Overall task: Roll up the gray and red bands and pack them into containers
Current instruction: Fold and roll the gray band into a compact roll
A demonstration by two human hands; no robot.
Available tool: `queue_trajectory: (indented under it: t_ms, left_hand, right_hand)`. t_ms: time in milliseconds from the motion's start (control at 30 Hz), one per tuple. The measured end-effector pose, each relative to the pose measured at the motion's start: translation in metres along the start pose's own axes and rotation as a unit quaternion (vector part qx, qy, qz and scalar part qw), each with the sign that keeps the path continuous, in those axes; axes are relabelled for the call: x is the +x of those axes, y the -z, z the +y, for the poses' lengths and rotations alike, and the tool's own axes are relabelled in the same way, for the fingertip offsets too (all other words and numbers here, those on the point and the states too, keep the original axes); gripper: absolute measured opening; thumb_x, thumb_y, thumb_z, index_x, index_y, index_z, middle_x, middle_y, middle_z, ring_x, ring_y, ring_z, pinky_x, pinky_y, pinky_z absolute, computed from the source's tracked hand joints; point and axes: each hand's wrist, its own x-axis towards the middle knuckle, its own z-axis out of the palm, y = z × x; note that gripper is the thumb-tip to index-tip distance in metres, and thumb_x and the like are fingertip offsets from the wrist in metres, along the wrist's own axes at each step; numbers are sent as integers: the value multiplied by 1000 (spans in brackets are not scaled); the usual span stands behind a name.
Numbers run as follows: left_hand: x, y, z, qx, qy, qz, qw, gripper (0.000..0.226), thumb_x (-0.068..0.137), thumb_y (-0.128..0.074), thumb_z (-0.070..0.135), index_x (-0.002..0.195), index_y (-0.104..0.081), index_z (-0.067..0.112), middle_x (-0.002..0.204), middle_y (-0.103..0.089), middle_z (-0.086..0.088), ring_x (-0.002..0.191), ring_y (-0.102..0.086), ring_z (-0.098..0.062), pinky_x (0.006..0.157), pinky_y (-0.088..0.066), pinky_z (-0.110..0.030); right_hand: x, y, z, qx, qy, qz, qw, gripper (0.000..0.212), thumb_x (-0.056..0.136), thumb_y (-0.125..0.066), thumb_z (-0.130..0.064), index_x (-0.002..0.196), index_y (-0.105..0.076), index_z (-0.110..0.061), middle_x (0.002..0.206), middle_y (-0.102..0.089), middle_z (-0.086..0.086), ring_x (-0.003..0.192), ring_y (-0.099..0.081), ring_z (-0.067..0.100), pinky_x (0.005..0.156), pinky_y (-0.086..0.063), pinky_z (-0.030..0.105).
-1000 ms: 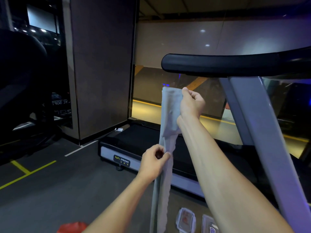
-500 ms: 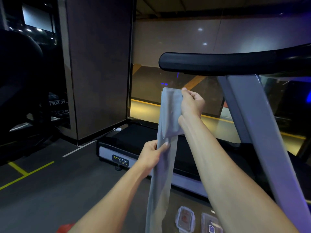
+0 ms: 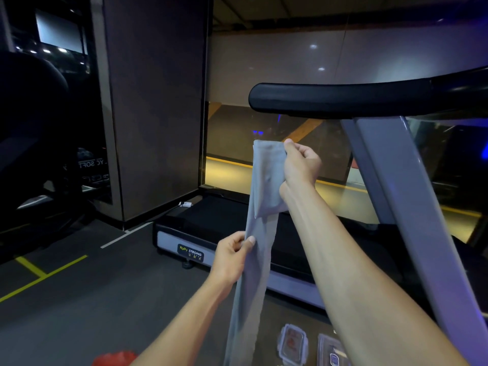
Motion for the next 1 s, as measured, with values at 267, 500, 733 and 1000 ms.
queue_trajectory:
  t_ms: [267,500,733,1000]
  left_hand:
    - [-10,3,-23,57,8,67,996,6,99,-66,13,99,-67,7,76,-67,2,69,-55,-6,70,-44,-27]
    - [-6,2,-25,121,27,110,986,28,99,-66,20,121,-49,29,76,-74,8,67,-62,-5,70,-49,-28]
    - [2,2,-21,139,32,98,985,7,100,-65,18,104,-69,20,69,-70,11,68,-63,-5,77,-55,-35]
    - [-3,1,-14,195,49,122,972,12,100,-65,25,87,-66,24,69,-71,13,59,-57,-6,64,-48,-27]
  right_hand:
    - [1,-3,4,10,-2,-8,1000,16,95,-73,-25,84,-66,-16,79,-67,-1,69,-59,12,60,-51,22]
    - [2,-4,5,4,2,-7,1000,15,95,-73,-26,85,-67,-15,79,-67,-1,66,-58,10,58,-49,21]
    - [3,-3,4,-1,-1,-6,1000,15,95,-72,-27,86,-68,-16,84,-70,0,72,-61,13,64,-52,25]
    - [6,-1,2,-11,0,0,1000,14,95,-72,-27,87,-68,-16,91,-73,2,79,-65,15,70,-57,28]
